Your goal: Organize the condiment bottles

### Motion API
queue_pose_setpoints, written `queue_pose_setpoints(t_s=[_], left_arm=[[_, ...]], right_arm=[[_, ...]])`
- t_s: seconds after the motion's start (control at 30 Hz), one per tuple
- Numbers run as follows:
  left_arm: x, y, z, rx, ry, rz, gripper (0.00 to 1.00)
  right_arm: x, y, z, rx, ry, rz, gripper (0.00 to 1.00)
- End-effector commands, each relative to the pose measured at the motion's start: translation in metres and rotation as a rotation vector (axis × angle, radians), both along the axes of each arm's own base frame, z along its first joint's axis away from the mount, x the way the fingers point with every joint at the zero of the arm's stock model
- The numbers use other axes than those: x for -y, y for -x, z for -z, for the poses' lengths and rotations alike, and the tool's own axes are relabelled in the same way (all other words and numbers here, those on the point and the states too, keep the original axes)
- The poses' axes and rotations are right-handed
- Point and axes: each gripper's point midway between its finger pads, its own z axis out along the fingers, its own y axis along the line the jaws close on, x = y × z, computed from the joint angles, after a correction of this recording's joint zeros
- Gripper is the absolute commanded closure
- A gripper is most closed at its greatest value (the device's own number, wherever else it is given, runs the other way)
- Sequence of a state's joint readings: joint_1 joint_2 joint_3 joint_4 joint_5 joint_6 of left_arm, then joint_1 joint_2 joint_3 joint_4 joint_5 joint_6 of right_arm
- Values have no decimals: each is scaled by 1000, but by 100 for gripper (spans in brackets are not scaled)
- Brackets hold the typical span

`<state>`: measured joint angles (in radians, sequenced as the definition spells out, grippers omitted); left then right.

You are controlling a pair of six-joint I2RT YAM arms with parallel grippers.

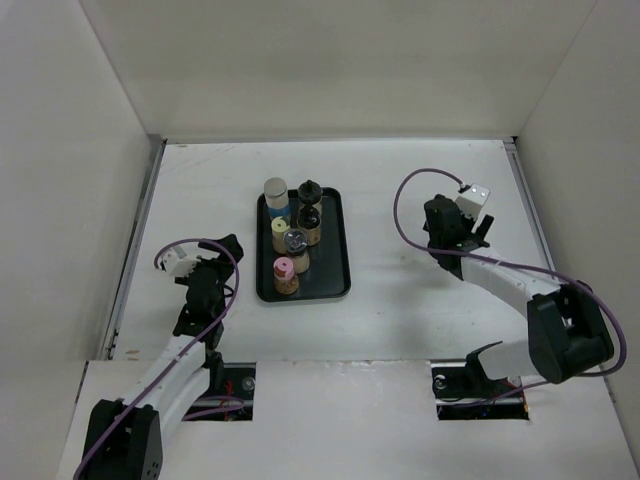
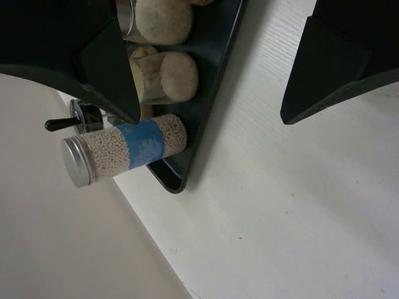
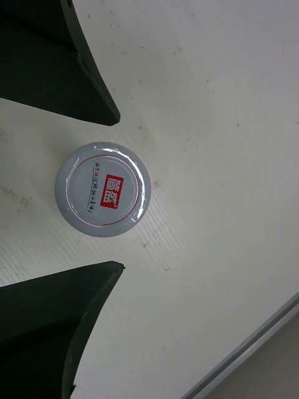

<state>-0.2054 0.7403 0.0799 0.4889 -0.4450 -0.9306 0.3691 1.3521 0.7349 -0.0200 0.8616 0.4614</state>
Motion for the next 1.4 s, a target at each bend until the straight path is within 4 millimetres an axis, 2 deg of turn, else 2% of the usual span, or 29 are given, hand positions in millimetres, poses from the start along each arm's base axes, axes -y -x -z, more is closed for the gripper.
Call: queue_pose_setpoints(t_s=[0.0,0.07,0.2,0.23,0.37,0.47,0.57,0.6,0.67,0.73,0.83,0.9,1.0,1.07,1.1,1.23,1.37], left_arm=[[-1,-2,-13,46,0,-10,0],[-1,-3,-13,43,-1,-10,0],[-4,0,-18,65,4,-15,0],[-4,0,-18,64,4,-18,0],[-4,-1,-17,60,5,-13,0],[-5,0,-18,64,4,-19,0],[-4,0,-15,50,6,-15,0],[-4,-1,-15,50,7,-14,0],[-4,0,-18,63,6,-12,0],[-5,1,-18,64,5,-19,0],[-4,-1,-16,51,7,-12,0],[-4,0,-18,59,6,-12,0],[-6,0,-18,61,5,-23,0],[-5,-1,-16,54,4,-15,0],[-4,-1,-17,55,5,-13,0],[-7,1,-19,66,1,-27,0],[-7,-1,-16,51,-3,-22,0]], right_arm=[[6,-2,6,-1,-19,38,2],[6,-6,12,-5,-63,27,3],[1,-14,21,7,-165,-6,12],[0,-15,20,13,-172,-13,18],[-4,-18,21,17,-185,-30,31],[-8,-18,24,10,-193,-44,31],[-16,-17,33,-27,-184,-66,19],[-16,-17,36,-33,-181,-66,19],[-18,-16,39,-37,-184,-71,26],[-22,-16,33,-20,-185,-79,37],[-31,-16,14,36,-176,-98,45],[-41,-17,-4,71,-143,-128,46],[-71,-15,-37,133,-116,-214,47],[-98,-13,-53,160,-114,-295,48],[-119,-12,-63,176,-123,-354,48],[-196,-2,-76,188,-184,-556,49],[-272,10,-76,190,-222,-722,49]])
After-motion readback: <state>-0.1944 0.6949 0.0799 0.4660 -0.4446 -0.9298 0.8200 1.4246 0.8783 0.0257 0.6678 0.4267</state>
